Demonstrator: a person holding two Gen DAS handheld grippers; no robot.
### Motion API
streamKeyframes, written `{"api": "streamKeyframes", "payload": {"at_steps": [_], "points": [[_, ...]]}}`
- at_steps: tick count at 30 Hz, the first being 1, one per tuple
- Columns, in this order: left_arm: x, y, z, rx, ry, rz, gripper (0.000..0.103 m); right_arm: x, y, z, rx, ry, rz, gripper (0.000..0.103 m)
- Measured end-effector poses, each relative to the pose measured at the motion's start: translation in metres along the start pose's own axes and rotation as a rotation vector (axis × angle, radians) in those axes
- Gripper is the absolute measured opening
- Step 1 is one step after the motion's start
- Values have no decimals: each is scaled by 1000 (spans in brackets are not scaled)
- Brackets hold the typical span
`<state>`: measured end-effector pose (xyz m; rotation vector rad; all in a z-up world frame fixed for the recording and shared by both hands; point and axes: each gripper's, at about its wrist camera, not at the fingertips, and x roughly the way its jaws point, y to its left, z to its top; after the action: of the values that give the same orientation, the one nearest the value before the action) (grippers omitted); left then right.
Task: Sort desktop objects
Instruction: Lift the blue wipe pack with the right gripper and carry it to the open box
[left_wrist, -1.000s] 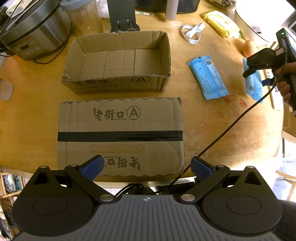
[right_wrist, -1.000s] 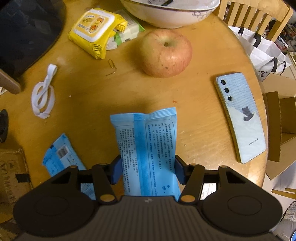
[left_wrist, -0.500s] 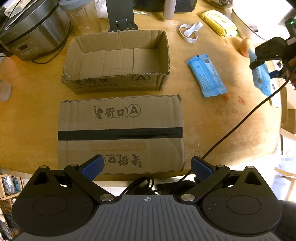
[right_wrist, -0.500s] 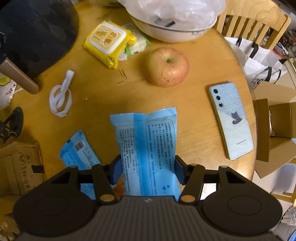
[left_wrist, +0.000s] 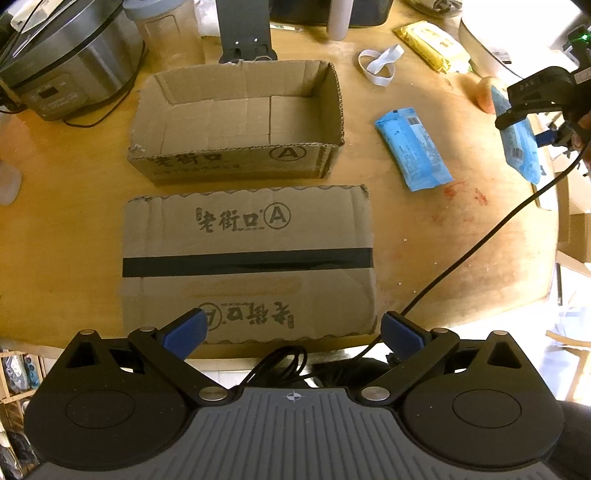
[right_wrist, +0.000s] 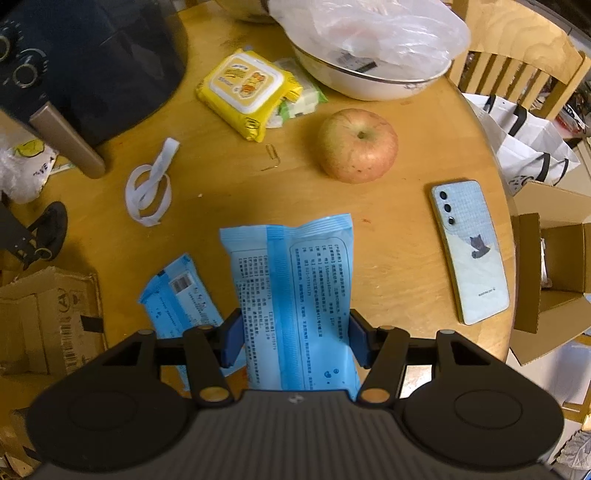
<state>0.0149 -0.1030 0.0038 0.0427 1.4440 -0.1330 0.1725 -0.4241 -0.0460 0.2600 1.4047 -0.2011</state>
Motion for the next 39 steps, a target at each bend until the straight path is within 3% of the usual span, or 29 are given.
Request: {"api": "streamKeyframes", "payload": {"at_steps": [39], "points": [[-13, 114, -28, -91, -25, 1, 103, -7, 128, -16, -94, -15, 28, 56]]}}
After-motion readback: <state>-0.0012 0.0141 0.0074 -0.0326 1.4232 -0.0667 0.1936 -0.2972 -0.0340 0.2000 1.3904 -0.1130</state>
